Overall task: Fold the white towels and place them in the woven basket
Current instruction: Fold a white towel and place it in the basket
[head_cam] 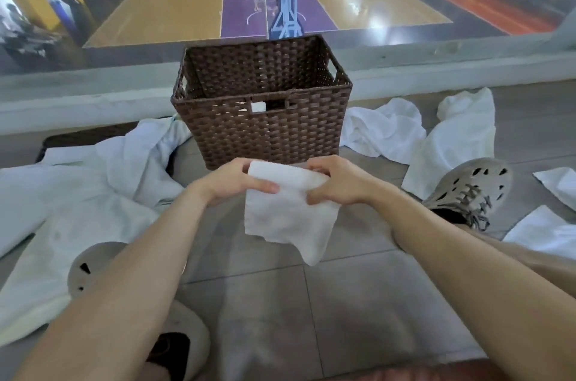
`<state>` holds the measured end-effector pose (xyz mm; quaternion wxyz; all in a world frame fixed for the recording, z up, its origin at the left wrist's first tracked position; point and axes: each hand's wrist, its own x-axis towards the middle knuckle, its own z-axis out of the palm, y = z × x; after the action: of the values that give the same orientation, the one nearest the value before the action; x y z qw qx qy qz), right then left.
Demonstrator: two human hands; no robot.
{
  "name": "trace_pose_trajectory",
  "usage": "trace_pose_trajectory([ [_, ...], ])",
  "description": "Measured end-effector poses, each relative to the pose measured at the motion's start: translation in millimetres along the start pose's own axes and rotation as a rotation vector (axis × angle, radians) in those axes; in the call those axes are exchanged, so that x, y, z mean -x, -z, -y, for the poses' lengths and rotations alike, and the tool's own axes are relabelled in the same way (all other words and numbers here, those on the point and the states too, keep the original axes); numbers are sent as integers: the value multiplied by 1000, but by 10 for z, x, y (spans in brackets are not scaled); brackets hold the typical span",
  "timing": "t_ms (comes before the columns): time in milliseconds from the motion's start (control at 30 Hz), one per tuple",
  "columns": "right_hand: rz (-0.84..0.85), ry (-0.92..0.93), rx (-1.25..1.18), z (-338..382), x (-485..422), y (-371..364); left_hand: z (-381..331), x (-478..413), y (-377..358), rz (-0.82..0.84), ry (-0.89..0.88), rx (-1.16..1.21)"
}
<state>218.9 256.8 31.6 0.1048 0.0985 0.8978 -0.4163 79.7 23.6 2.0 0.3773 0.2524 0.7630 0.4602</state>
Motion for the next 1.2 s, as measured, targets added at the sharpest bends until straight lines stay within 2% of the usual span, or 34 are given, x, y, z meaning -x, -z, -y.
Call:
trace_pose_trajectory([
  [67,-102,38,-131,132,103,291,-257,80,-40,-56,-81,161],
  [133,-229,48,-497,154,188,472,-528,200,-73,-167,-135,364],
  [200,-167,55,-749,194,276,462,-790,333,-78,-273,-154,486],
  [267,-159,62,-772,302,343,354,-1001,461,-35,-359,-201,487],
  [333,-227,109,-824,527,408,322,-1210,639,34,-397,-271,487],
  [467,-335,199,-858,1087,468,508,-1521,924,247,-343,-288,583],
  [533,-330,215,-821,1288,372,606,-1533,936,405,-328,-247,553],
  [600,-359,220,-744,1469,212,699,-1515,880,546,-417,-241,477],
  [700,-609,239,-321,1751,-69,823,-1549,775,744,-785,-169,297],
  [733,-713,247,-99,1859,-136,823,-1595,770,799,-824,-172,333],
  [800,-875,340,350,2023,-312,731,-1783,770,877,-579,-205,562],
  [833,-872,407,521,2103,-382,645,-1890,765,913,-489,-220,605],
  [867,-809,458,634,2162,-473,554,-1958,691,967,-486,-216,606],
  [900,-702,494,676,2202,-590,479,-1984,572,1070,-559,-174,591],
  [933,-565,507,656,2213,-716,428,-1974,457,1195,-706,-104,523],
  [967,-446,511,597,2213,-827,425,-1930,364,1330,-843,-49,447],
  [1033,-365,516,458,2167,-1053,563,-1822,225,1623,-938,-55,379],
  [1100,-431,472,351,2095,-1338,827,-1731,98,1944,-913,-88,350],
  [1133,-412,417,280,2062,-1484,964,-1693,33,2087,-886,-104,351],
  [1200,-236,266,-12,2016,-1775,1161,-1669,-99,2319,-800,-138,409],
])
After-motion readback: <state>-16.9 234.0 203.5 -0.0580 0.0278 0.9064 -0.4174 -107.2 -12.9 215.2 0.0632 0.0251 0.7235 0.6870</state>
